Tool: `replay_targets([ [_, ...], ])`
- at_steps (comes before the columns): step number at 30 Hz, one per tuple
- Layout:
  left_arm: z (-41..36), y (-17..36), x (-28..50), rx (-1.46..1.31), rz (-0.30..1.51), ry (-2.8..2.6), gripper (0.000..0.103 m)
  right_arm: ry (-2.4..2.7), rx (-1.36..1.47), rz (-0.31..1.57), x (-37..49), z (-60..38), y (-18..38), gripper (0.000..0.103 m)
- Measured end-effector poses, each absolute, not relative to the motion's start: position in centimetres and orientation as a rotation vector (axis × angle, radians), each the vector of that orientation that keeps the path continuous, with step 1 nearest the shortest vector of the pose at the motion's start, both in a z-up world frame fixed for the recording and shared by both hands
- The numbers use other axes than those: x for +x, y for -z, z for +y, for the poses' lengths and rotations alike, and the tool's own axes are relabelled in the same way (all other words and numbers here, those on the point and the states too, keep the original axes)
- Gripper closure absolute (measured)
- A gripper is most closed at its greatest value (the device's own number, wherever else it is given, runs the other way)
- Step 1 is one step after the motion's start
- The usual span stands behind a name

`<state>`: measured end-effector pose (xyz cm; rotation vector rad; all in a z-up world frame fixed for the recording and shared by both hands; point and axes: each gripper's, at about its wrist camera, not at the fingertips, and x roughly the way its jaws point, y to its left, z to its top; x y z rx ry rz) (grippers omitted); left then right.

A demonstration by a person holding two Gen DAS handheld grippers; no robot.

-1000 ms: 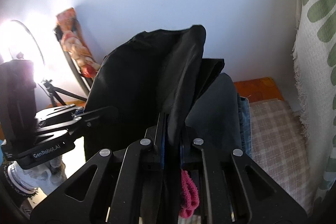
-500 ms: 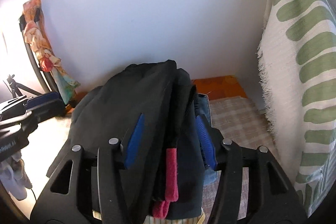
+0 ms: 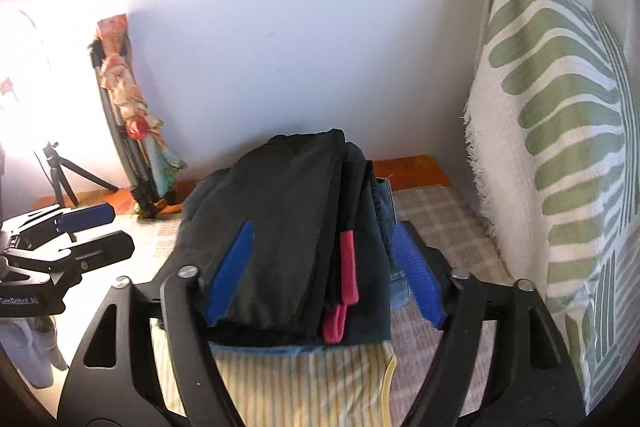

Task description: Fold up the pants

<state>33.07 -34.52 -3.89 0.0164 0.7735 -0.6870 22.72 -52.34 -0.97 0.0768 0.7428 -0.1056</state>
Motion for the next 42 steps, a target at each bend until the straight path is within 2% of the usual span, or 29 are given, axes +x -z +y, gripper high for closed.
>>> replay_targets([
  [4,-33.1,2.8,30.4,0.032,0.746,0.665,0.033,0.11,0.055,0.729,20.4,-51.0,-0.1,0.022],
  [8,-31.7,2.0,28.0,0.04,0.728,0.654,0.033,0.107,0.051,0.711,17.9,-49.6,-1.1,0.015],
  [11,-30.7,1.5,26.2,0.048,0.715,0.649,0.029,0.094,0.052,0.692,16.0,-48.4,-1.8,0.01],
  [26,-26.3,0.1,18.8,0.042,0.646,0.627,0.023,0.093,0.066,0.66,9.5,-44.7,-3.1,0.009],
  [28,-25.8,0.2,17.9,0.045,0.649,0.623,0.023,0.092,0.061,0.655,8.5,-44.1,-3.1,0.009],
  [31,-24.7,0.7,16.3,0.049,0.655,0.616,0.023,0.084,0.034,0.63,6.9,-42.9,-3.0,0.002],
  [42,-21.8,2.6,11.7,0.051,0.655,0.585,0.022,0.062,-0.024,0.611,2.6,-39.3,-1.2,0.0],
])
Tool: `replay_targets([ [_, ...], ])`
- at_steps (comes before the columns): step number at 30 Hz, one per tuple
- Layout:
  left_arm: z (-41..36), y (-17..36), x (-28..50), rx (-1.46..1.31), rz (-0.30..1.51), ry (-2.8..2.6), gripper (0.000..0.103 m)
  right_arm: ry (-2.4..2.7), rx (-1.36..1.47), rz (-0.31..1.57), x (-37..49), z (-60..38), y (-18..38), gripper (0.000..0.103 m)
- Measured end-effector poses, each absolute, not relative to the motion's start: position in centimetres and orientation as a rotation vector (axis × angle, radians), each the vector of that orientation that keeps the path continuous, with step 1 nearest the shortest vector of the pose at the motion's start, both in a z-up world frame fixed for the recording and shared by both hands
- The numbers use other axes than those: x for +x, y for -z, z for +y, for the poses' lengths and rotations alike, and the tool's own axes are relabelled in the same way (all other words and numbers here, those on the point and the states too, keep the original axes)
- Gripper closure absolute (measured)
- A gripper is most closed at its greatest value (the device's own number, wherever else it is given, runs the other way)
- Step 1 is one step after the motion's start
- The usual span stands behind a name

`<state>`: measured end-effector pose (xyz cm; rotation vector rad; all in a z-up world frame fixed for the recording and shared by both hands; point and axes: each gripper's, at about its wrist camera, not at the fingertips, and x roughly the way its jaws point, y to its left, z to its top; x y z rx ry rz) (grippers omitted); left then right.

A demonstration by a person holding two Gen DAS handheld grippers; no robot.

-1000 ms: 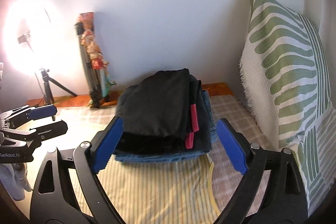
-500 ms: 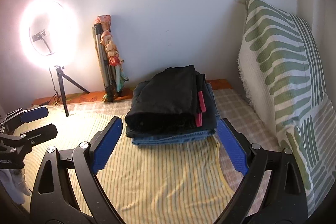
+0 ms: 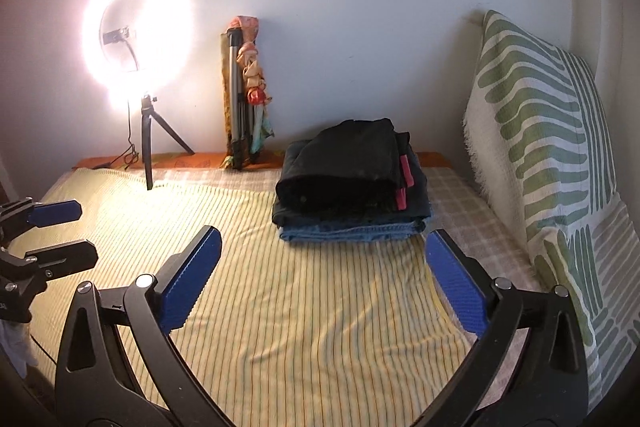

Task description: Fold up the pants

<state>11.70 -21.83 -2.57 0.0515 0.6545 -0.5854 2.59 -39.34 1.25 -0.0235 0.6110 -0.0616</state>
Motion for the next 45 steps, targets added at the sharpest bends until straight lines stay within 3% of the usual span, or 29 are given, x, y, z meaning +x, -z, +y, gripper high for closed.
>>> replay_targets([
  [8,-21.0,3.5,10.2,0.057,0.635,0.545,0.021,0.076,0.003,0.606,1.4,-39.1,0.0,0.0],
  [19,-20.6,3.0,9.7,0.06,0.587,0.509,0.006,0.083,0.04,0.602,1.6,-39.7,0.6,0.0],
  [45,-19.8,4.0,9.9,0.094,0.603,0.483,0.006,0.08,0.015,0.612,2.3,-38.9,2.0,0.0],
])
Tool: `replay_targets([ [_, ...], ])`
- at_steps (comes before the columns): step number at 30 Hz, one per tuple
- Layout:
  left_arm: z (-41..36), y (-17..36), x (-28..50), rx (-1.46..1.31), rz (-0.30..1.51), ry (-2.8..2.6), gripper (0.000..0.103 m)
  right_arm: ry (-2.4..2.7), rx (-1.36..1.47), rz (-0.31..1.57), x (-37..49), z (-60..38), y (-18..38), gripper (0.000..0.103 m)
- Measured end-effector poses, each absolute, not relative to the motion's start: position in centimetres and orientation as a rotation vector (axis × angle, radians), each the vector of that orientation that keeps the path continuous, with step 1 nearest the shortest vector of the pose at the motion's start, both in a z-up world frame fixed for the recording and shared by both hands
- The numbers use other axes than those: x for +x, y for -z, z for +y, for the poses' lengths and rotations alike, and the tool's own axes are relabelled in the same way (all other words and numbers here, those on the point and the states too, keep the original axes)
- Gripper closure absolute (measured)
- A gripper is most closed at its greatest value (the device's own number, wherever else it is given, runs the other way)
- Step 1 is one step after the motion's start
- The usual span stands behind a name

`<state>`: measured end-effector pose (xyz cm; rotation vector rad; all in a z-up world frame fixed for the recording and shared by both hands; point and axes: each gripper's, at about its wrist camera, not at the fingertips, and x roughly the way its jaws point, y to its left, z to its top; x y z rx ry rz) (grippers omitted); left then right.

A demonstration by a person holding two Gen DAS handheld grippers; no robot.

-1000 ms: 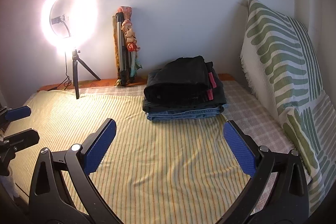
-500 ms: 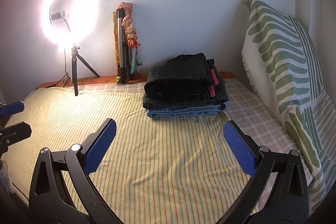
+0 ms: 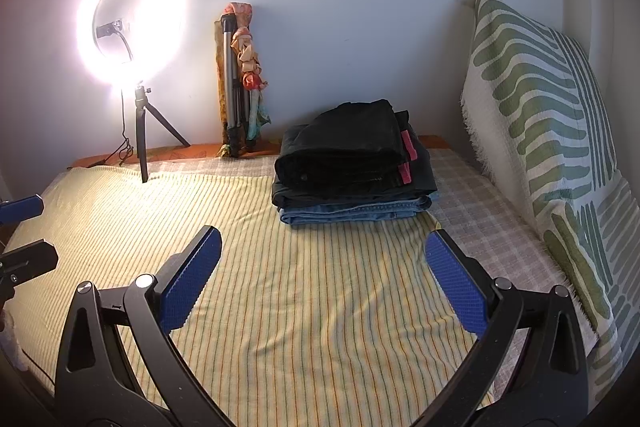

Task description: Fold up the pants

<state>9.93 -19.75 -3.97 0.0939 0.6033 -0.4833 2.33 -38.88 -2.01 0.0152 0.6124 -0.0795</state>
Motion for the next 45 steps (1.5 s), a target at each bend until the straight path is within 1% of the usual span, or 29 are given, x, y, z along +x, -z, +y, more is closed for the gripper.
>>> replay_targets([
  [45,-19.92,4.06,9.79,0.11,0.608,0.501,0.006,0.066,0.005,0.63,2.43,-39.17,2.89,0.0],
])
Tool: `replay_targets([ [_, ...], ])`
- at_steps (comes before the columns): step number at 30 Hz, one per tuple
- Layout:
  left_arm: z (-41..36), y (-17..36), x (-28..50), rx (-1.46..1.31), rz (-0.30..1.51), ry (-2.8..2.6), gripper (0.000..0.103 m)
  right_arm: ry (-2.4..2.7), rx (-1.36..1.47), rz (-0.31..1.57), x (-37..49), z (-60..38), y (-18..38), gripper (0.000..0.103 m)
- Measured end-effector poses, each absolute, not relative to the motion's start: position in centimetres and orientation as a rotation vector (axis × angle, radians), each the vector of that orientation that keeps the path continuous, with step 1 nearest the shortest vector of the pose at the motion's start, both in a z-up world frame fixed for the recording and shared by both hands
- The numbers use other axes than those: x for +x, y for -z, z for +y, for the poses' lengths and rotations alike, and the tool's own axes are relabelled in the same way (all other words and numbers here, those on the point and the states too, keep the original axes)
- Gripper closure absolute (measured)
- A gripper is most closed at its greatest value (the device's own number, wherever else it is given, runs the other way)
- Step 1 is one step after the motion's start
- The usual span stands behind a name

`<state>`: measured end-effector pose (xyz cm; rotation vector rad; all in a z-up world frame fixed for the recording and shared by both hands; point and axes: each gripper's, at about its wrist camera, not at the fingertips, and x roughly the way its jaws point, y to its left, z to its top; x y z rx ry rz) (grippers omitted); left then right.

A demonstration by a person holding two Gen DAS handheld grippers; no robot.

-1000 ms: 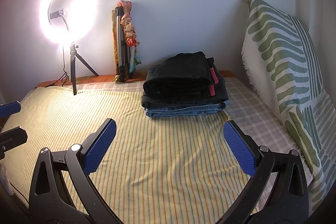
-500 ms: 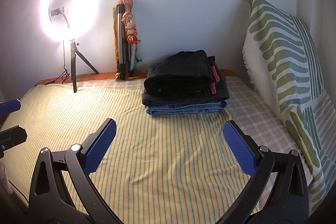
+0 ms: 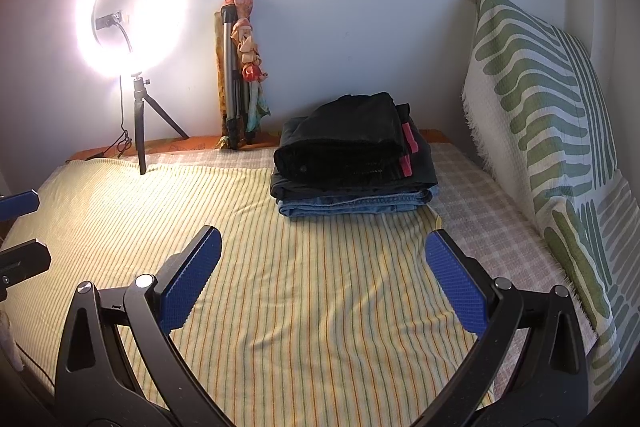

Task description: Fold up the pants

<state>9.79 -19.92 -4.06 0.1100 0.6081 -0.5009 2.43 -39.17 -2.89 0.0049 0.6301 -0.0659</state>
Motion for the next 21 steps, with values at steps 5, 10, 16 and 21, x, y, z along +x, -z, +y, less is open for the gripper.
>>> replay_targets([
  [5,-20.07,4.04,9.35,0.13,0.586,0.494,0.006,0.065,0.004,0.634,2.37,-39.13,3.09,0.0],
  [10,-20.04,4.03,9.29,0.136,0.576,0.495,0.006,0.063,0.004,0.635,2.41,-39.1,3.18,0.0],
  [16,-19.91,4.06,9.51,0.123,0.586,0.493,0.006,0.062,0.004,0.636,2.5,-39.22,3.25,0.0],
  [21,-20.1,4.13,9.37,0.133,0.583,0.493,0.006,0.06,0.003,0.637,2.49,-39.24,3.21,0.0],
])
